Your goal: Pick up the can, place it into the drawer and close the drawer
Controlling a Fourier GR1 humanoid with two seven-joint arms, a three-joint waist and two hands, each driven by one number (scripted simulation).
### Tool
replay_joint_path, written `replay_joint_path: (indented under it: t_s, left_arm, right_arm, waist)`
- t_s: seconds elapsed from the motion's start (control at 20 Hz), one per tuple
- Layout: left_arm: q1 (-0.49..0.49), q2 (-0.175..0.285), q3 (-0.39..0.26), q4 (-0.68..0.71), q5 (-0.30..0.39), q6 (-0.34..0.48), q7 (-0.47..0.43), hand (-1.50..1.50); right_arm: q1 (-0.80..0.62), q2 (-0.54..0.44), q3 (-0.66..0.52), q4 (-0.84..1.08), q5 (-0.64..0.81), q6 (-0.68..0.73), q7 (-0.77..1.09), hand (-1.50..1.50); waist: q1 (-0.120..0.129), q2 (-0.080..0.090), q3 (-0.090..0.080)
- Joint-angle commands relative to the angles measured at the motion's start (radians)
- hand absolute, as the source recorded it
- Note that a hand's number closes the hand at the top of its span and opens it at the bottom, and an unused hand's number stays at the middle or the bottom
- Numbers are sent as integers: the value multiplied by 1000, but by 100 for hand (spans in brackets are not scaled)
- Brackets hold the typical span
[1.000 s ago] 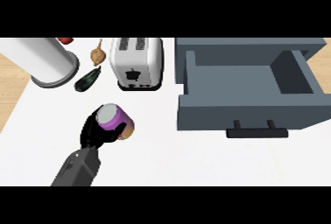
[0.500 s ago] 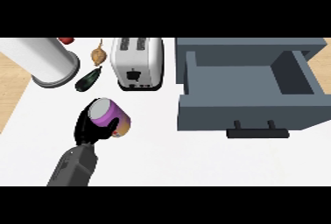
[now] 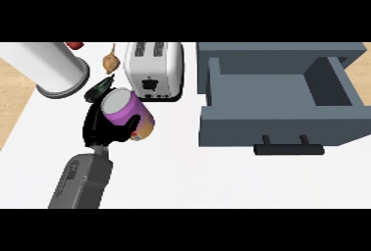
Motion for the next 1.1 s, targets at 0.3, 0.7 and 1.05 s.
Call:
replay_joint_path:
  t_s: [0.3,0.7,1.05]
  left_arm:
    - [-125,-11,-111,-239,-64,217,258,150]
    - [-320,-11,-137,-203,-102,339,346,150]
    - [-423,-11,-265,-161,-79,481,386,150]
  right_arm:
    - [2,3,6,28,31,-4,-38,-150]
    - [-18,-44,-19,56,-13,9,-17,-150]
    - [-1,-20,-18,-69,-72,-54,76,-150]
  waist:
    - [-4,1,0]
    - [-10,2,0]
    - [-15,2,-1]
